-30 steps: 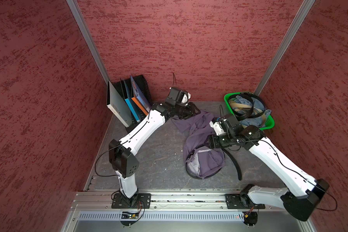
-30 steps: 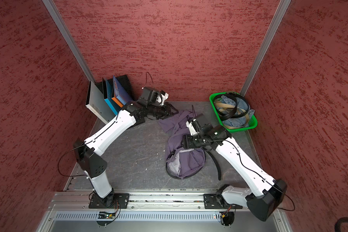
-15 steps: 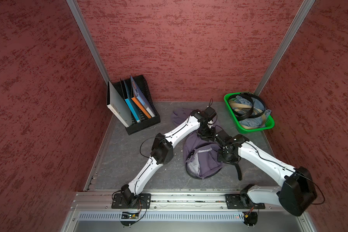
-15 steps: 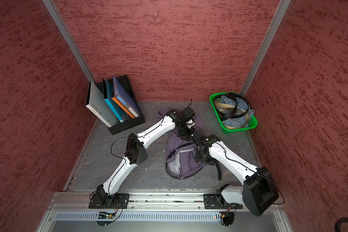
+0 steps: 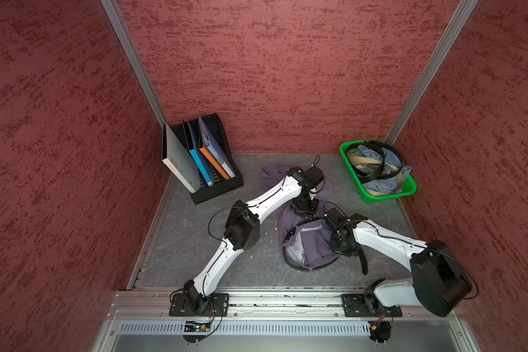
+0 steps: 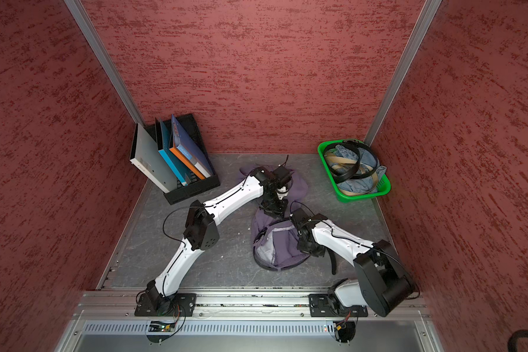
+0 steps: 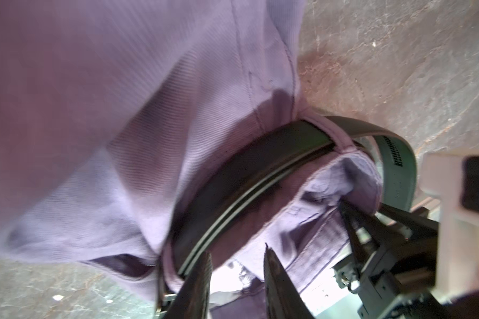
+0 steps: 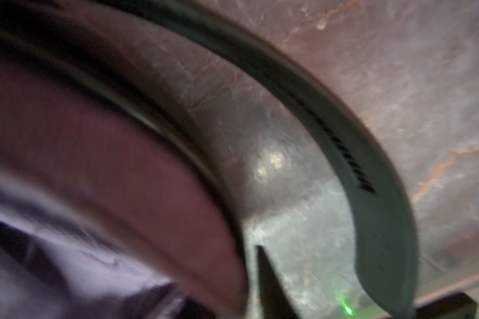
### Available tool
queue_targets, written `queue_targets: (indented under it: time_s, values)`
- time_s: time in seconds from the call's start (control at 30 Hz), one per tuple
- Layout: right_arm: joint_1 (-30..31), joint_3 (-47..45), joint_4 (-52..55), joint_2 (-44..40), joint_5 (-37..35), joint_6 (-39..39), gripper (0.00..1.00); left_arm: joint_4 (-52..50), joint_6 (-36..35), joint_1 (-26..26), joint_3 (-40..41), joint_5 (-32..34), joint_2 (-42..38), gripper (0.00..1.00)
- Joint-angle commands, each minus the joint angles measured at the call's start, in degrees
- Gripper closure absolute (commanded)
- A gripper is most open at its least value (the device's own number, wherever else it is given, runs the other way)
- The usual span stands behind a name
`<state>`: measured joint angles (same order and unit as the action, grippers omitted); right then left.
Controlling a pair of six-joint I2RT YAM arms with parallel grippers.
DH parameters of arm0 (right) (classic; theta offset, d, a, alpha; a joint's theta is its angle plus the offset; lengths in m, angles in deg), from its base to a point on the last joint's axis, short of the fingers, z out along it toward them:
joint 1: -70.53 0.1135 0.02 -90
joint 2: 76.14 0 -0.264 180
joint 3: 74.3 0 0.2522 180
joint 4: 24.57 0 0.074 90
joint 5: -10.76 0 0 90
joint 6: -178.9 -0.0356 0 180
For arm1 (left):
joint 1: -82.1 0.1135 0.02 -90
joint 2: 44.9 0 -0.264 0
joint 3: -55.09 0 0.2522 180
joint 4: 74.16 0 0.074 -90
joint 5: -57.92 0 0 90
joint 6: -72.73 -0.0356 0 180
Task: Remove the belt from the trousers
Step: Adjust the trousers at the center of the board.
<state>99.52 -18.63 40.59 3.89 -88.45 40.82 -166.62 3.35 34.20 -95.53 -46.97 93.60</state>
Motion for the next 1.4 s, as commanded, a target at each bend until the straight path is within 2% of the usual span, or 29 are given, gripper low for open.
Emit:
queue_targets:
  time_s: [0.0,0.13,0.27,0.37,0.5,0.57,0.7,0.73,0.83,0.93,1.03,1.1,1.13,1.17,1.23,1.33,1.37]
  values:
    - [-2.1,-1.1,-7.2,2.0,-0.2,1.3,1.0,2.3,-2.0,0.6,2.6,2.7,-3.5,0.66]
    - [-3.9,4.8,-7.0,6.1,-3.5,7.8,1.0,8.3,0.7,3.2,8.9,4.3,-9.2,0.65]
    - [-4.1,17.7,-6.2,15.0,-7.9,19.4,1.0,14.4,3.6,7.1,17.0,7.2,-16.1,0.65]
    - [-4.0,29.8,-6.1,24.4,-8.5,27.5,1.0,17.8,6.5,10.2,23.1,10.9,-20.5,0.64]
    - [-3.3,41.8,-9.0,33.8,-8.6,39.7,1.0,24.7,10.3,14.0,32.8,12.0,-27.4,0.64]
    - [-2.1,43.4,-14.0,36.0,-10.5,49.2,1.0,24.2,11.0,14.7,33.6,12.9,-27.8,0.64]
    - [-1.2,43.0,-20.8,37.7,-11.0,57.5,1.0,26.5,12.0,14.3,37.7,12.0,-28.0,0.63]
    - [-0.4,42.1,-22.3,38.4,-13.3,60.2,1.0,28.2,12.4,14.2,39.5,11.1,-28.2,0.63]
    - [-0.2,44.2,-18.6,42.4,-23.5,60.1,1.0,34.0,13.4,14.3,43.6,9.2,-27.8,0.63]
    - [-0.2,43.6,-17.3,41.4,-24.3,57.8,1.0,38.9,14.1,15.1,43.9,8.7,-26.1,0.64]
    - [-1.1,42.5,-16.9,38.8,-24.8,56.8,1.0,40.0,14.3,16.8,38.4,9.3,-23.0,0.64]
    - [-2.4,44.9,-13.5,40.3,-29.4,56.2,1.0,39.1,13.9,17.5,33.0,10.8,-20.5,0.64]
    - [-2.9,46.9,-11.8,41.6,-33.8,55.2,0.92,38.2,13.8,17.8,29.8,11.0,-18.8,0.64]
    - [-3.3,48.5,-8.9,42.4,-34.3,54.2,0.73,37.6,13.6,18.1,27.2,11.0,-17.3,0.64]
    - [-3.1,50.2,-6.7,41.2,-34.5,51.0,0.53,36.9,13.5,18.3,21.5,11.1,-13.3,0.64]
    - [-2.6,47.6,-8.3,33.1,-24.2,47.4,0.44,36.0,13.7,18.5,14.9,10.3,-7.4,0.64]
    - [-2.6,46.1,-9.0,29.0,-18.5,46.1,0.43,35.3,14.0,18.6,12.7,9.8,-5.4,0.64]
